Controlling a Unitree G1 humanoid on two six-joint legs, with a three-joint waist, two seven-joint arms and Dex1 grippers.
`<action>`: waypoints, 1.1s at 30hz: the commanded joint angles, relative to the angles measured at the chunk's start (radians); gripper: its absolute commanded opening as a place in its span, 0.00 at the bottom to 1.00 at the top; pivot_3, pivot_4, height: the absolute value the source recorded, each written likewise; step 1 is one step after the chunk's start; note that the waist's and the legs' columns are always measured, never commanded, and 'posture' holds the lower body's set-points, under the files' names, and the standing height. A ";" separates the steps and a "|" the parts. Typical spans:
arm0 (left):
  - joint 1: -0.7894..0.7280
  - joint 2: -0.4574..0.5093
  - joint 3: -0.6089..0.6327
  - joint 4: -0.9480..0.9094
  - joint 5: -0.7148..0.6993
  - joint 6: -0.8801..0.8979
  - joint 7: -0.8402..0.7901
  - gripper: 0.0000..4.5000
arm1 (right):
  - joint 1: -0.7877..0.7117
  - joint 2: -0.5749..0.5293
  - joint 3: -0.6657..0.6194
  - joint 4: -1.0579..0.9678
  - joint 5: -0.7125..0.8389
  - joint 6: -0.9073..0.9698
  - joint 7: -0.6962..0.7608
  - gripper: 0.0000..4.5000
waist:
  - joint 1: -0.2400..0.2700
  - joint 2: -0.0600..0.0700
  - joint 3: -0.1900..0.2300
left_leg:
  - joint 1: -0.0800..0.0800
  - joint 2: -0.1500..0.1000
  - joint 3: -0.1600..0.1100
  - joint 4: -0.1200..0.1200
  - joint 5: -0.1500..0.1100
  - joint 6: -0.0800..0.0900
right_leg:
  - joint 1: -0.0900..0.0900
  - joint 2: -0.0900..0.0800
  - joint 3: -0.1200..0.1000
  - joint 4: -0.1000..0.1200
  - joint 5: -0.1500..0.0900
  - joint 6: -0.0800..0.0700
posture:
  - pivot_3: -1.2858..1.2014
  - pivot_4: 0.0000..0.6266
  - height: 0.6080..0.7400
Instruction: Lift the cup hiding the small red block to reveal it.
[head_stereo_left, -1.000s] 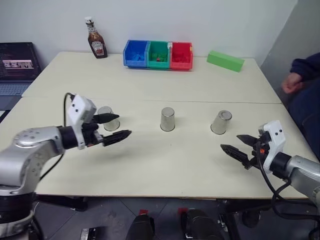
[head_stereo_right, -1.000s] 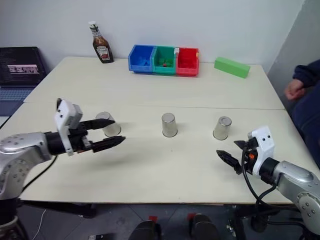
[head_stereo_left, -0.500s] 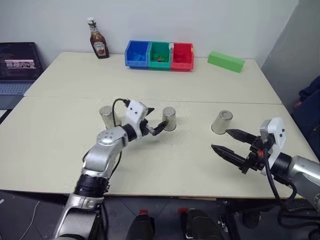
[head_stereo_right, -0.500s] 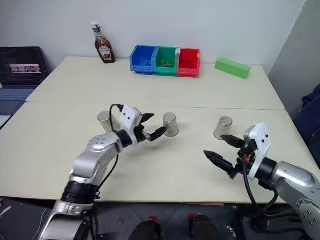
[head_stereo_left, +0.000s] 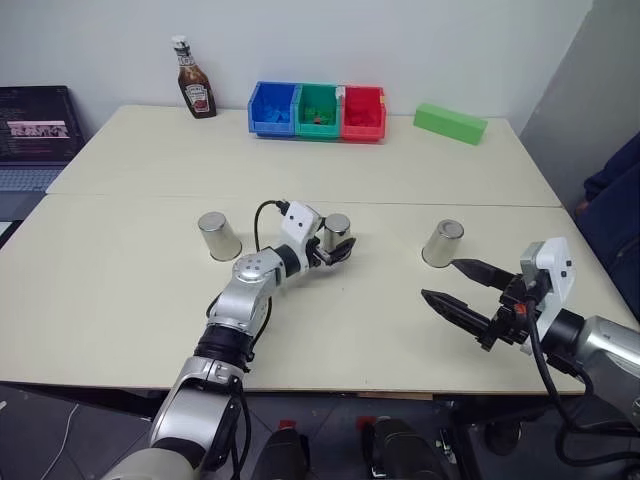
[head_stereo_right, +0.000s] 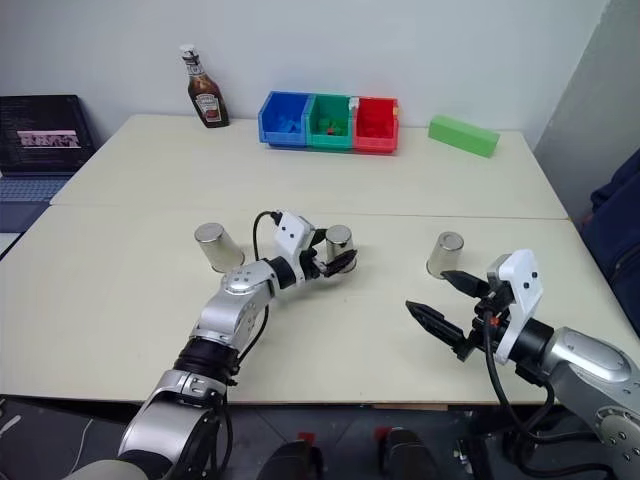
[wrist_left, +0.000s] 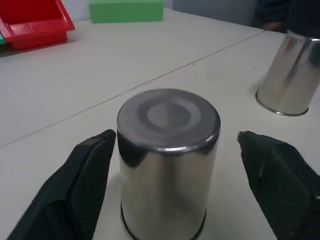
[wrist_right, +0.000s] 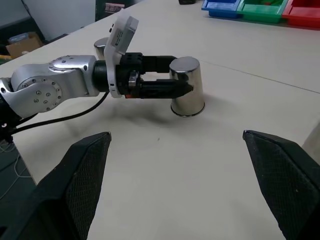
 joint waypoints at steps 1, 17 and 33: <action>-0.039 -0.004 0.022 0.018 0.002 -0.041 -0.019 0.67 | 0.013 -0.012 -0.034 -0.035 0.023 -0.027 -0.009 1.00 | 0.000 0.000 0.000 | 0.000 0.000 0.000 0.000 0.000 0.000 | 0.000 0.000 0.000 0.000 0.000 0.000 | 0.52 0.24 1.00; 0.045 0.090 0.138 -0.499 -0.120 0.276 0.049 0.57 | 0.052 -0.014 -0.003 -0.018 -0.004 -0.074 0.018 1.00 | -0.001 0.000 0.000 | -0.001 0.002 -0.001 0.000 0.000 0.000 | 0.000 -0.001 0.000 -0.001 0.000 0.000 | 0.52 0.24 1.00; 0.477 0.173 0.340 -0.919 -0.188 0.555 0.229 0.57 | -0.023 -0.007 0.095 0.056 -0.041 -0.101 0.061 1.00 | 0.009 0.000 0.000 | 0.001 0.001 0.000 0.001 0.000 0.000 | 0.001 -0.001 0.001 -0.001 0.000 0.001 | 0.52 0.24 1.00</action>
